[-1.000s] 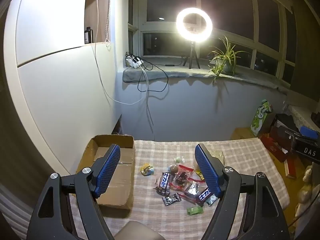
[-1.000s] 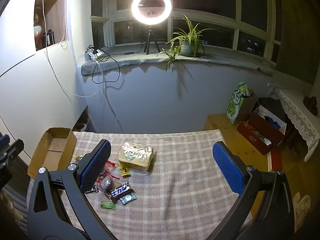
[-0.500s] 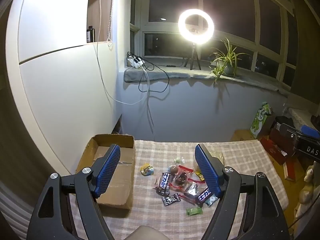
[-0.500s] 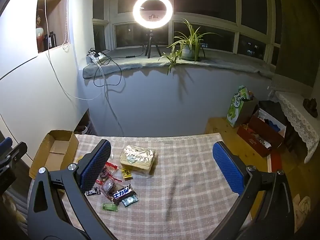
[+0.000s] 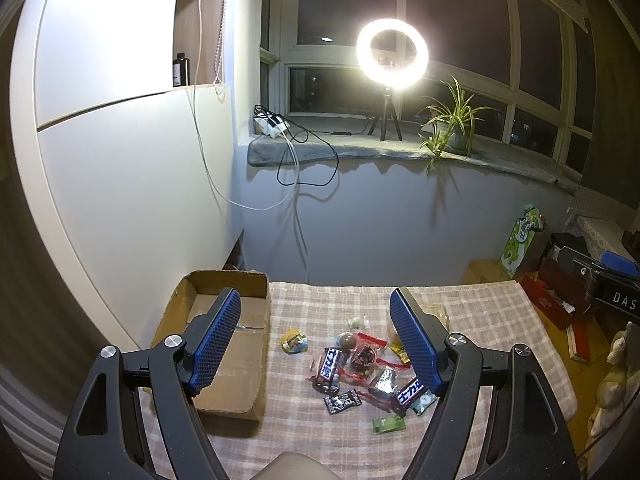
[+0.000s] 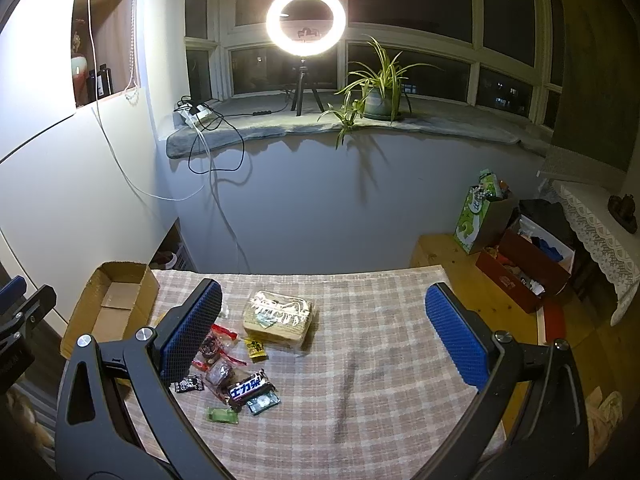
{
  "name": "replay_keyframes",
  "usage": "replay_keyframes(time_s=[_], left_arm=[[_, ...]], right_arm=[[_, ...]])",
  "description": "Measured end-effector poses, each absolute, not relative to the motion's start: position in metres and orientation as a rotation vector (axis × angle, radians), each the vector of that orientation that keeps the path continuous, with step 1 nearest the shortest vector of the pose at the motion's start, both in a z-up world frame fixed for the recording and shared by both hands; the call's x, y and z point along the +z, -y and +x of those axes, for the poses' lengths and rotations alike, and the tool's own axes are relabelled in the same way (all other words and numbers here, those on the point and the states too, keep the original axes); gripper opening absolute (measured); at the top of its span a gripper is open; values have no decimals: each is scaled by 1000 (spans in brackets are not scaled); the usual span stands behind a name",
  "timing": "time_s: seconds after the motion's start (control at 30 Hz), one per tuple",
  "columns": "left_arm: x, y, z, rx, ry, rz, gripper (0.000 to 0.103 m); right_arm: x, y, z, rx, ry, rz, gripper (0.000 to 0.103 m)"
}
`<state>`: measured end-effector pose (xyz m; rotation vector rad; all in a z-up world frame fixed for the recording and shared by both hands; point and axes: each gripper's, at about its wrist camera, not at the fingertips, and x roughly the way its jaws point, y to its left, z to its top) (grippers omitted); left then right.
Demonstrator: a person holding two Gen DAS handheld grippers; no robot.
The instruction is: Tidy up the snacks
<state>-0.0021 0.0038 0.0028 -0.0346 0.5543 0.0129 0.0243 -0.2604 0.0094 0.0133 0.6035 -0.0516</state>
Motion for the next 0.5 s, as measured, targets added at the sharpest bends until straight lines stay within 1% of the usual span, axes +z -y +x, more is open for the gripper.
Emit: replay_keyframes(time_s=[0.5], left_arm=[[1,-3,-2,14,-554,-35,77]], right_arm=[[8,262,26,-49,-602,15,103]])
